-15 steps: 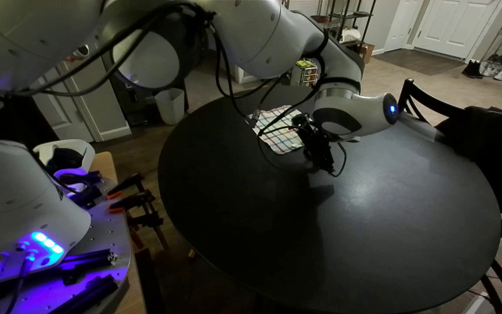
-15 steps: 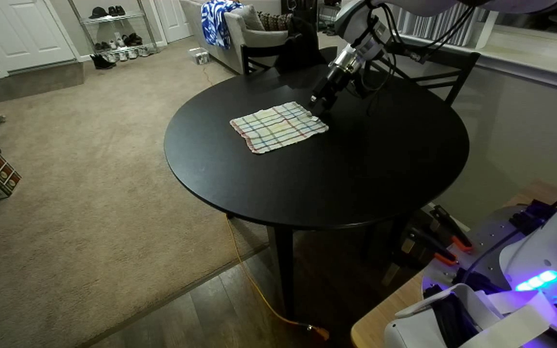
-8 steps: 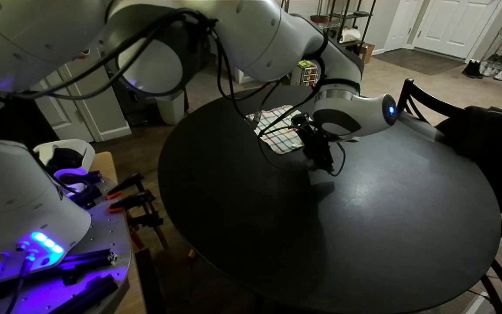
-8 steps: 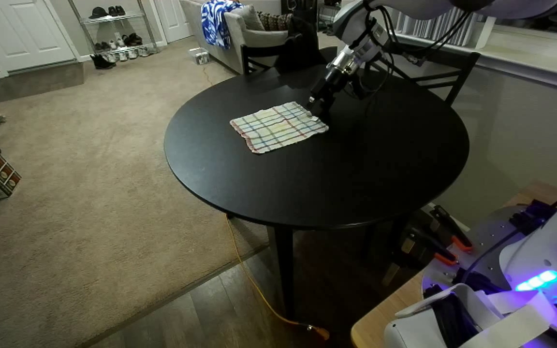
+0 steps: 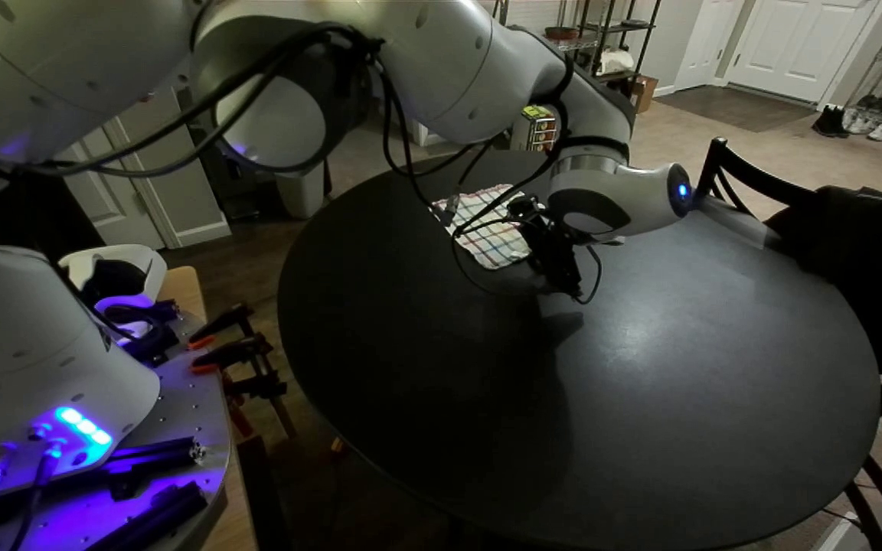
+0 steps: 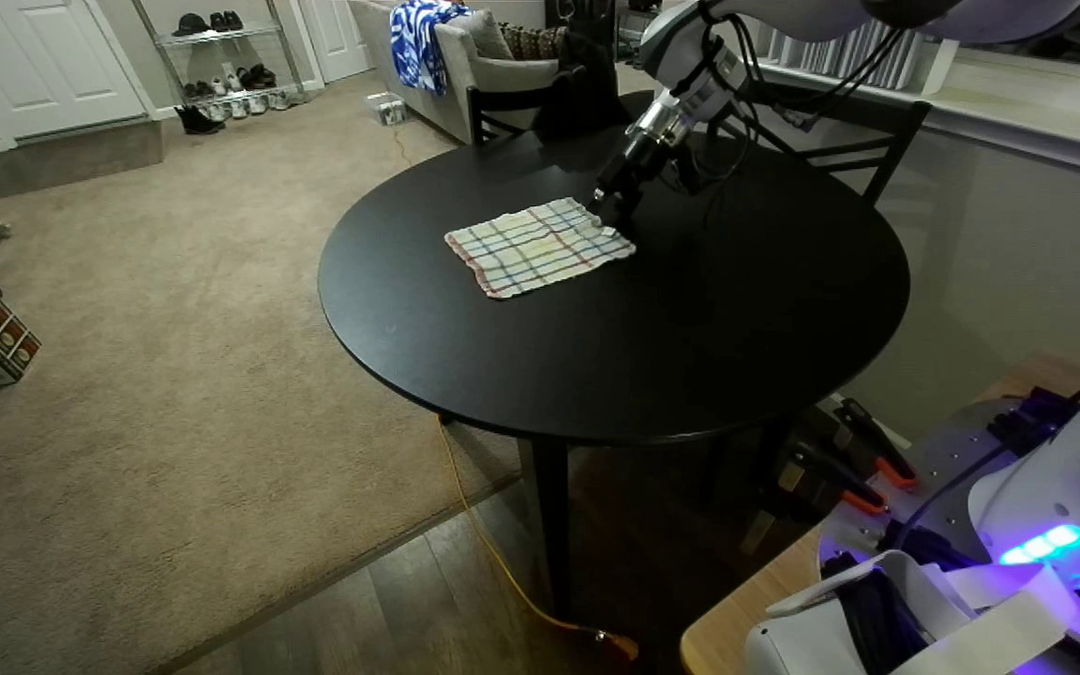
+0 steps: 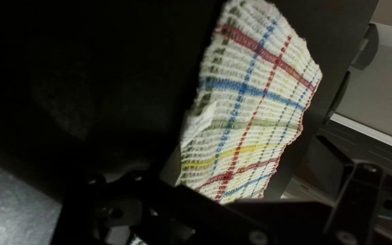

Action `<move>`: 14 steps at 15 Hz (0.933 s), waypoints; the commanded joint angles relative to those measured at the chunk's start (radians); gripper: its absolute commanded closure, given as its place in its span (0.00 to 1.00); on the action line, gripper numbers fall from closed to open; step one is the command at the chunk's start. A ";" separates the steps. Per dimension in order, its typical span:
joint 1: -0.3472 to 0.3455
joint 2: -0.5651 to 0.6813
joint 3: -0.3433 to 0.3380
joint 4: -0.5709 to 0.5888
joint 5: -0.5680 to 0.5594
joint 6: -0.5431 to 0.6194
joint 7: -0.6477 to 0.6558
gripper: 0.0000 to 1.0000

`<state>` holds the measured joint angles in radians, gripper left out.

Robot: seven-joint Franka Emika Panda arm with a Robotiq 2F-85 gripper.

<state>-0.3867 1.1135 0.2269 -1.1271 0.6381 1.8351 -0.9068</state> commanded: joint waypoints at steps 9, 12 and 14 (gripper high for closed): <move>0.020 -0.003 -0.011 0.010 0.005 0.007 -0.021 0.00; 0.026 -0.036 -0.013 -0.026 -0.009 0.044 -0.014 0.00; 0.058 -0.073 -0.038 -0.065 -0.037 0.131 -0.009 0.00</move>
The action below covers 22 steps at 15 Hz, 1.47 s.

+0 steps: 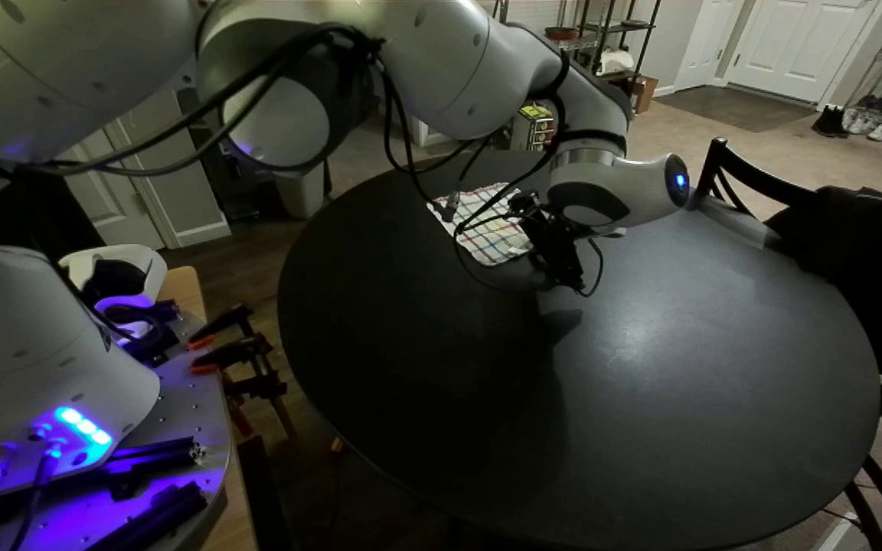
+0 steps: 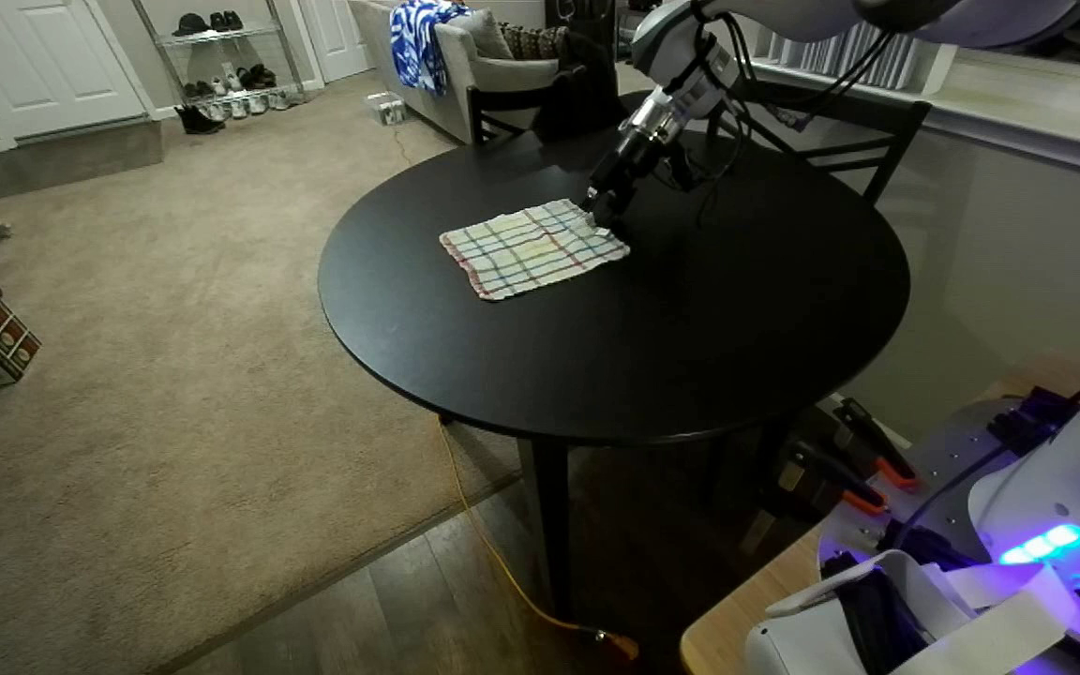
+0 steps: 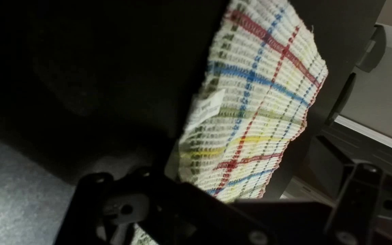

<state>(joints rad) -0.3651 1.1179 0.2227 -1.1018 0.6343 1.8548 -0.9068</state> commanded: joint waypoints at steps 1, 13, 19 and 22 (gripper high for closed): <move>0.049 -0.086 -0.042 -0.101 -0.045 0.147 -0.009 0.00; 0.080 -0.133 -0.050 -0.190 -0.132 0.318 0.059 0.00; 0.082 -0.120 -0.077 -0.175 -0.152 0.290 0.184 0.00; 0.066 -0.106 -0.064 -0.163 -0.158 0.250 0.214 0.00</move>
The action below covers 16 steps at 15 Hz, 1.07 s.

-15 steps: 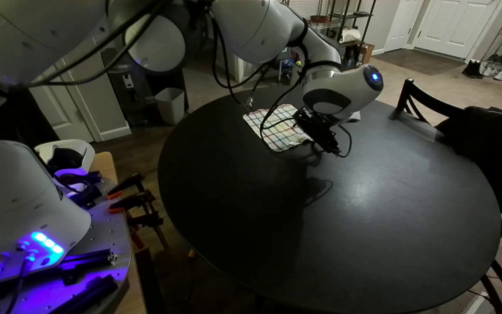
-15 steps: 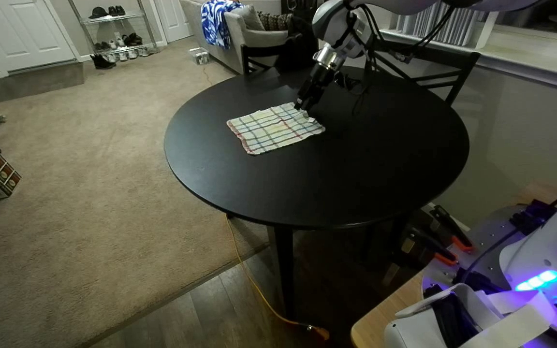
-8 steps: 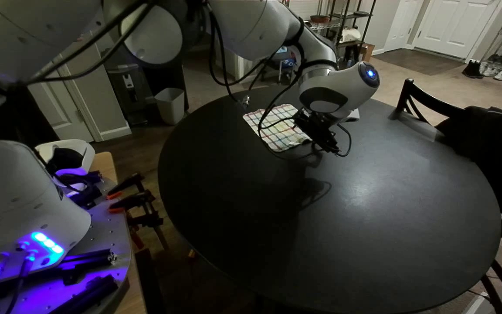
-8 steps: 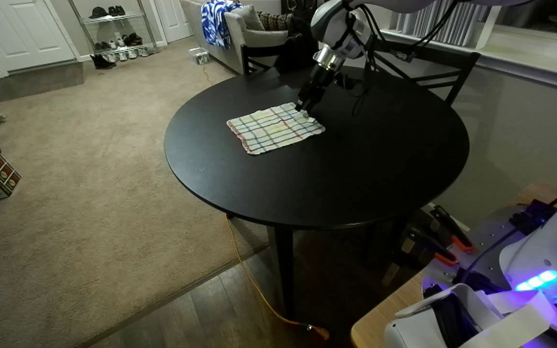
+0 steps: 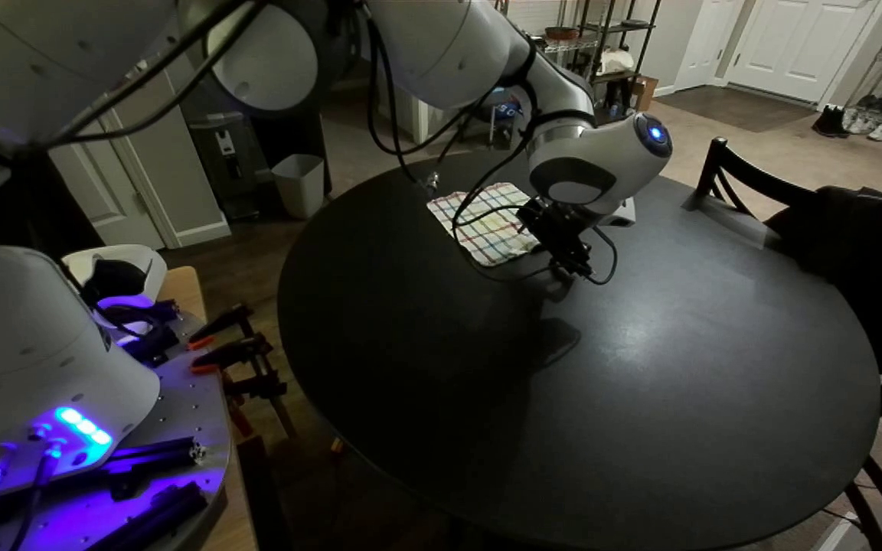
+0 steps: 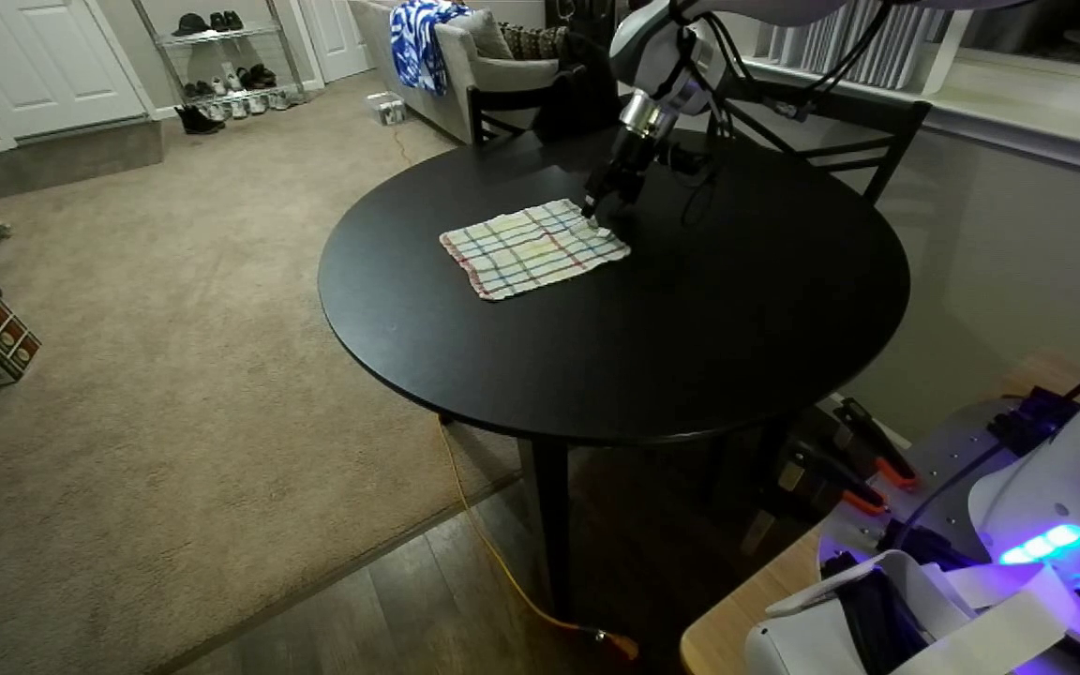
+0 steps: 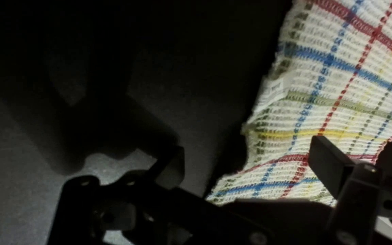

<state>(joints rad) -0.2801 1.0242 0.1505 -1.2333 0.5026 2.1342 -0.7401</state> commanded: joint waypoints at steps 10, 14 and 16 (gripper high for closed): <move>-0.013 -0.056 0.031 -0.069 -0.021 -0.049 0.031 0.00; -0.004 -0.079 0.038 -0.084 -0.023 -0.040 0.030 0.00; -0.006 -0.086 0.036 -0.091 -0.021 -0.040 0.028 0.00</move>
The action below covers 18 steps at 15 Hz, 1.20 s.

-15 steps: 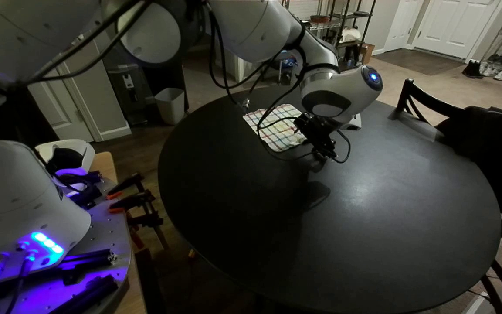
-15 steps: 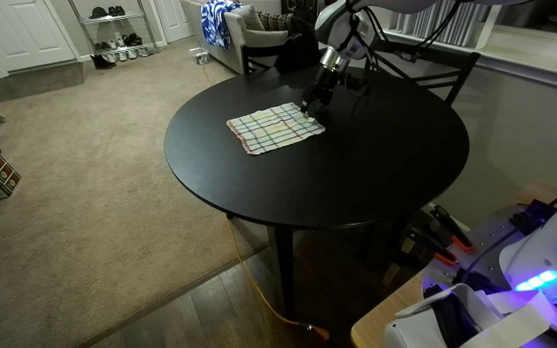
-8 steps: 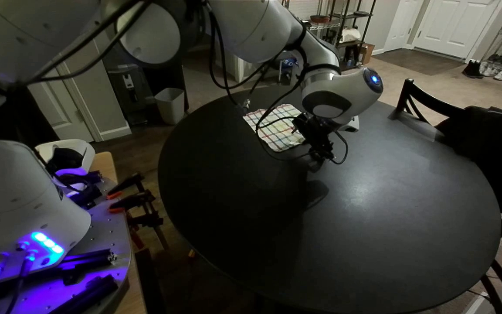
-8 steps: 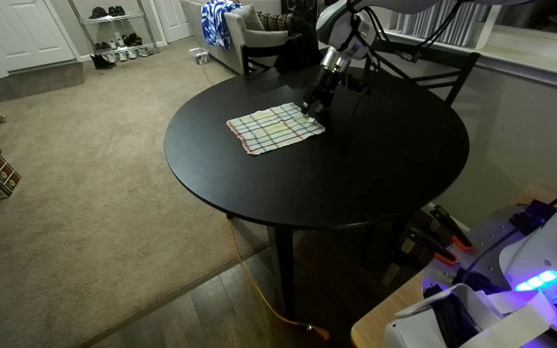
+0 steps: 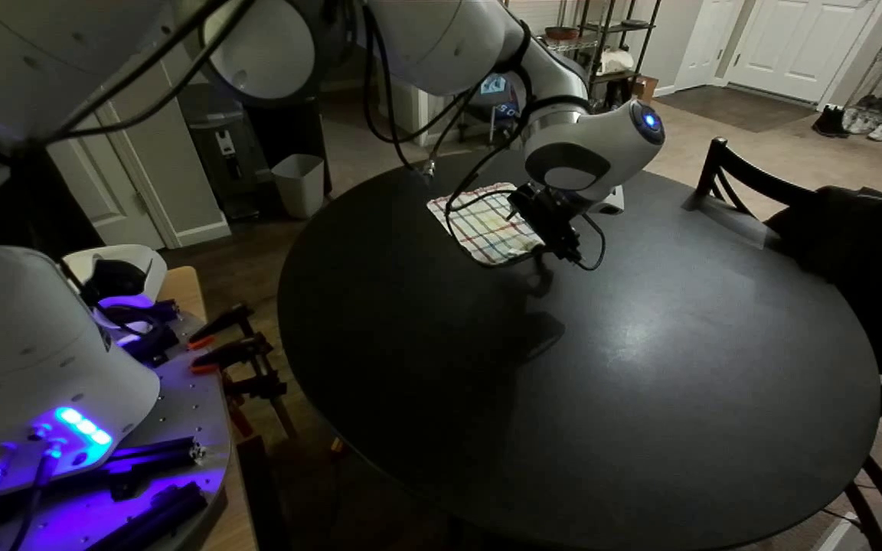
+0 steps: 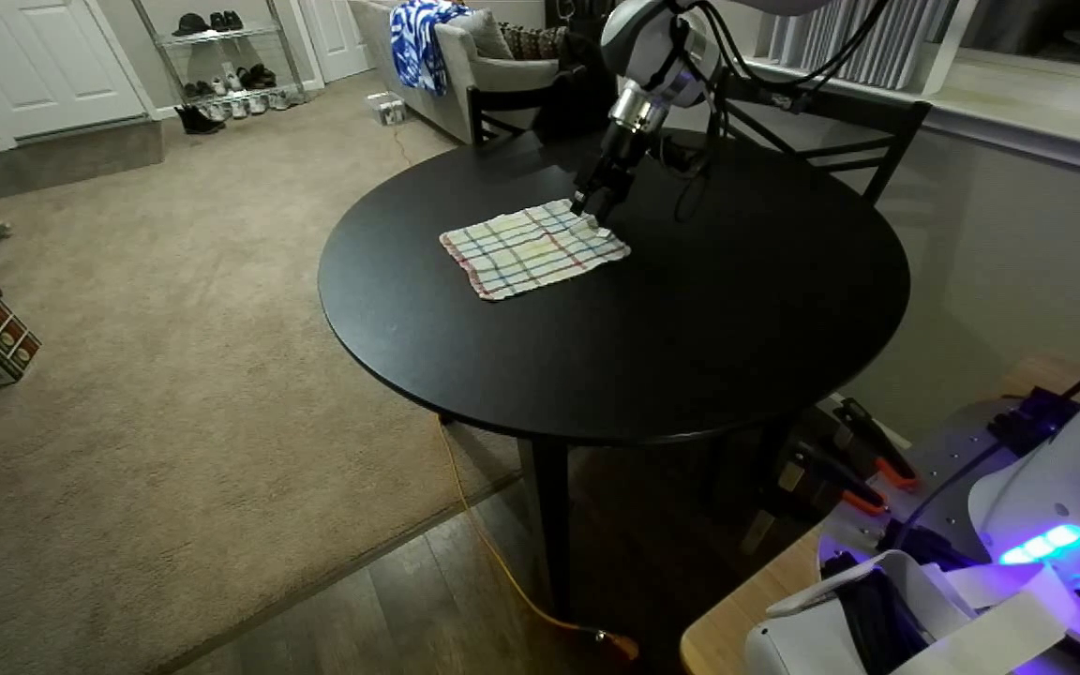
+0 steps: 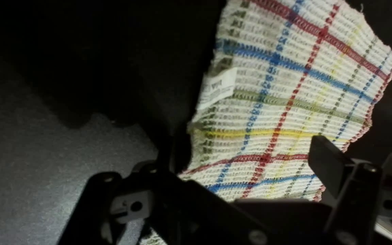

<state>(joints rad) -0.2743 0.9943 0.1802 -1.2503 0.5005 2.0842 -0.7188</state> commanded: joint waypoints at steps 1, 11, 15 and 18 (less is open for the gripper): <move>-0.014 -0.058 0.006 -0.076 -0.018 0.008 0.007 0.00; -0.058 -0.023 0.021 -0.053 0.009 -0.034 -0.004 0.00; -0.087 0.007 0.066 -0.031 0.056 -0.108 -0.037 0.00; -0.087 0.020 0.067 -0.025 0.072 -0.134 -0.033 0.00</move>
<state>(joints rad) -0.3403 0.9994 0.2273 -1.2774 0.5451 1.9834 -0.7231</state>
